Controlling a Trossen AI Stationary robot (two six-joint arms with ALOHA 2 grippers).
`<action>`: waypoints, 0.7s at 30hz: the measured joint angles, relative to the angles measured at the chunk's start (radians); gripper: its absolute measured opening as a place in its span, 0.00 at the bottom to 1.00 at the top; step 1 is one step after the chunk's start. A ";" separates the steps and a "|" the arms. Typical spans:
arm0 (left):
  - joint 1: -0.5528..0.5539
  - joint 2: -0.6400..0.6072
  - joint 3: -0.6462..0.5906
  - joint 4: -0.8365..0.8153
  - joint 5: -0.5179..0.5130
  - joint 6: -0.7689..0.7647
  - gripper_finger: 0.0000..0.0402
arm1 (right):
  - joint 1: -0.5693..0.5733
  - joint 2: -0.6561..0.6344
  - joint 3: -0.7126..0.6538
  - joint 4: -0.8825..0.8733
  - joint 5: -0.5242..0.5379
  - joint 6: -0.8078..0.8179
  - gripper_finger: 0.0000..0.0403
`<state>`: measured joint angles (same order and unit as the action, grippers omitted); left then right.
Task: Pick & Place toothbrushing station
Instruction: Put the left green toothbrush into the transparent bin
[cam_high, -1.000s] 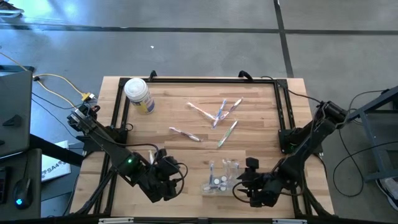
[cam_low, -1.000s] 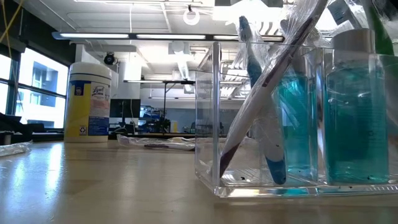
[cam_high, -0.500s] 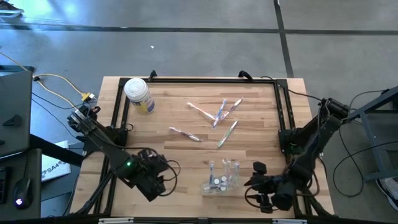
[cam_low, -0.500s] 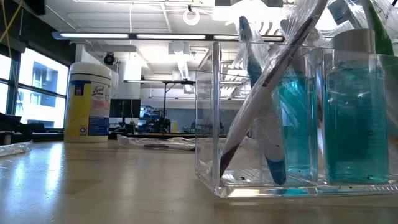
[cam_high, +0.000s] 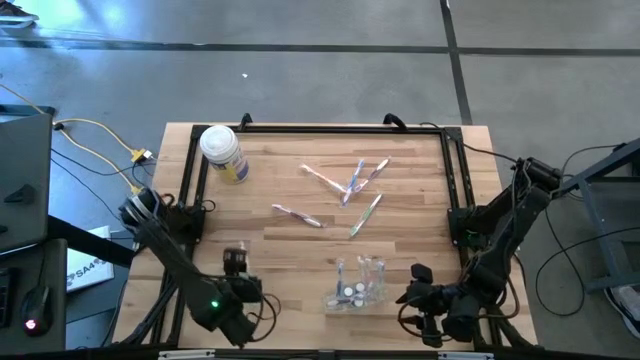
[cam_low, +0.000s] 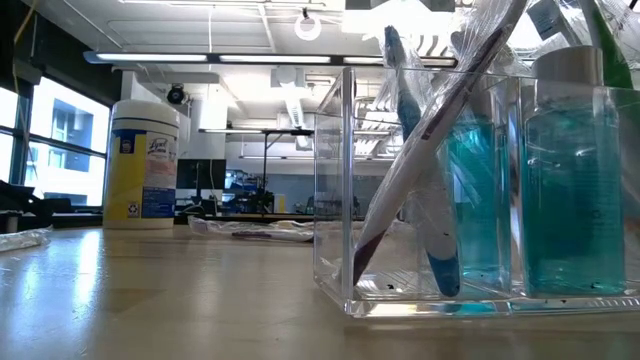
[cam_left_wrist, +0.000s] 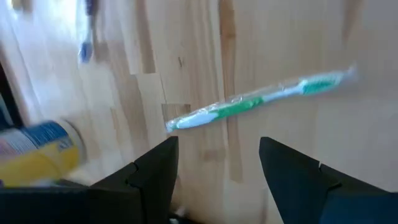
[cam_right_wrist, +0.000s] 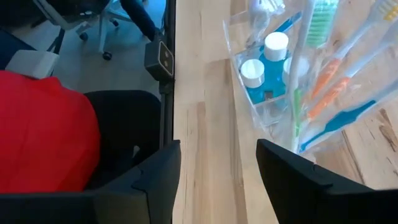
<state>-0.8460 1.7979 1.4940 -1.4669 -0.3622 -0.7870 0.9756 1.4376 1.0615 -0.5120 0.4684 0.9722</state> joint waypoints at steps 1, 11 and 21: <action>0.001 0.015 0.000 0.001 0.002 0.039 0.55 | 0.000 0.000 0.000 0.001 0.000 0.000 0.50; 0.055 0.059 0.000 0.021 0.134 0.182 0.55 | 0.000 0.000 0.000 0.030 0.000 0.001 0.50; 0.054 0.057 -0.007 -0.076 0.170 0.322 0.55 | 0.000 0.000 0.000 0.030 0.003 -0.003 0.50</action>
<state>-0.7921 1.8549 1.4866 -1.5432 -0.1922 -0.4650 0.9752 1.4376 1.0615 -0.4819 0.4717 0.9691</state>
